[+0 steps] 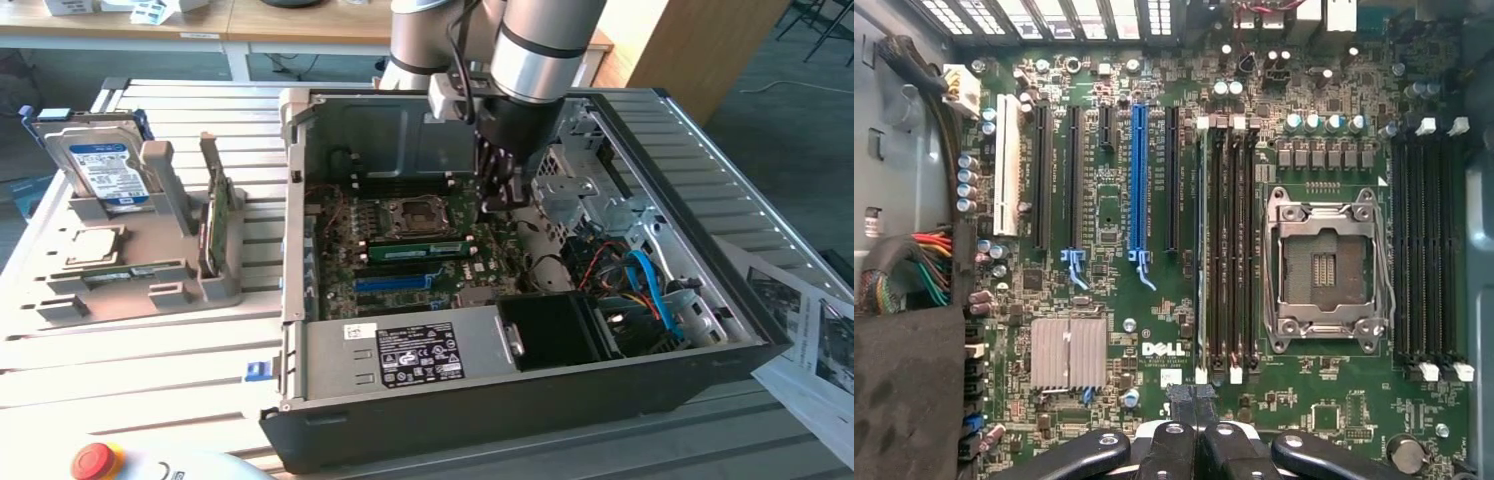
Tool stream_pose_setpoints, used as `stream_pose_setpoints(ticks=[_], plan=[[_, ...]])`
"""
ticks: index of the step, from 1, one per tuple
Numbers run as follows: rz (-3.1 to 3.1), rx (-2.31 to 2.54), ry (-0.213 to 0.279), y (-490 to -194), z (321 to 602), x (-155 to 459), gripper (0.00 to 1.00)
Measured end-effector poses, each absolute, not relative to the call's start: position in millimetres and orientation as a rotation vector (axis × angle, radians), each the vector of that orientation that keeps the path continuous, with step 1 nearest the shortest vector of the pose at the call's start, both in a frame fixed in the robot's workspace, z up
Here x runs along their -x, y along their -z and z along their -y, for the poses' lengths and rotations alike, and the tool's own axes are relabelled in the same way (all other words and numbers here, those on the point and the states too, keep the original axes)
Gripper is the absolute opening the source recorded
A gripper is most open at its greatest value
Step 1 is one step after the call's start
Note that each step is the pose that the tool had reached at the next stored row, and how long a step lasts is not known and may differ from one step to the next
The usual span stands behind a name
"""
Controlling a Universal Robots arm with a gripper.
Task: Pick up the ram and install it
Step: 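Press down the ram until it locks into place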
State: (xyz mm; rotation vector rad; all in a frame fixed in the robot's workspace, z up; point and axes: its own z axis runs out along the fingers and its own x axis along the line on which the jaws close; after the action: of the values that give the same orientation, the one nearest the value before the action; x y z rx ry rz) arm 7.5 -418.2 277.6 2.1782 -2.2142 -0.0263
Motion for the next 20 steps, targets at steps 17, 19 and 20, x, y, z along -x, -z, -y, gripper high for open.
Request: stream_pose_setpoints(ticks=[17, 19, 20], plan=[[2.214, -2.178, 0.026, -263.0, 418.2, -7.5, 0.11], [2.214, -2.178, 0.026, -261.4, 418.2, -7.5, 0.11], [2.214, -2.178, 0.026, -260.6, 418.2, -7.5, 0.11]])
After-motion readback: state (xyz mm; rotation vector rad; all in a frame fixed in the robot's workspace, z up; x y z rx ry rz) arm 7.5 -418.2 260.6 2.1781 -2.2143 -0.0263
